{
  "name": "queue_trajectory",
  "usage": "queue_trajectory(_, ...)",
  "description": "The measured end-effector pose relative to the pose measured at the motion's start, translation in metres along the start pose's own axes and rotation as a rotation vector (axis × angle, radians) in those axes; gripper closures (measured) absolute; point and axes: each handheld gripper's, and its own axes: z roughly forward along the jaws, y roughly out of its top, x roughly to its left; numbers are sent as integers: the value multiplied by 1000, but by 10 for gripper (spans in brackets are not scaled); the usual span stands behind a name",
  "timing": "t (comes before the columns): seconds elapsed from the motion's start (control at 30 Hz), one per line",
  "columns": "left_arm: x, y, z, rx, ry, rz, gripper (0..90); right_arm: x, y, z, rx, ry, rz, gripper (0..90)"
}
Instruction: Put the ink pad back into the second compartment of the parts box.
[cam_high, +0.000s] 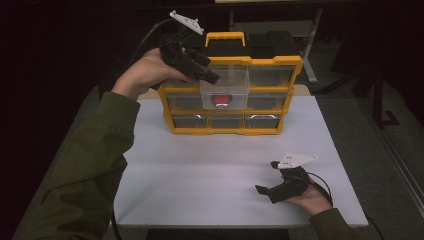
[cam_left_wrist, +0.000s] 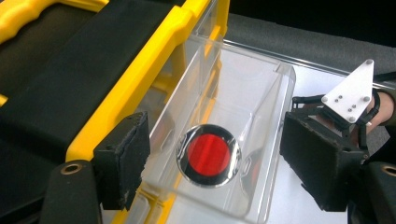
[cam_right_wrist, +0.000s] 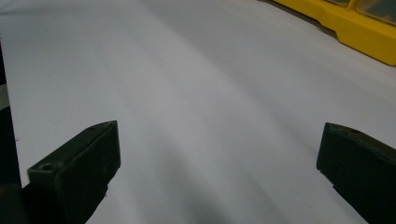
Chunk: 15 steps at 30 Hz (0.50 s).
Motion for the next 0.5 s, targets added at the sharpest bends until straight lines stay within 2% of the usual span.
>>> queue_trajectory(0.5,-6,-34,-24,-36,24,-4,197,0,0,-1,2,-6,3,0)
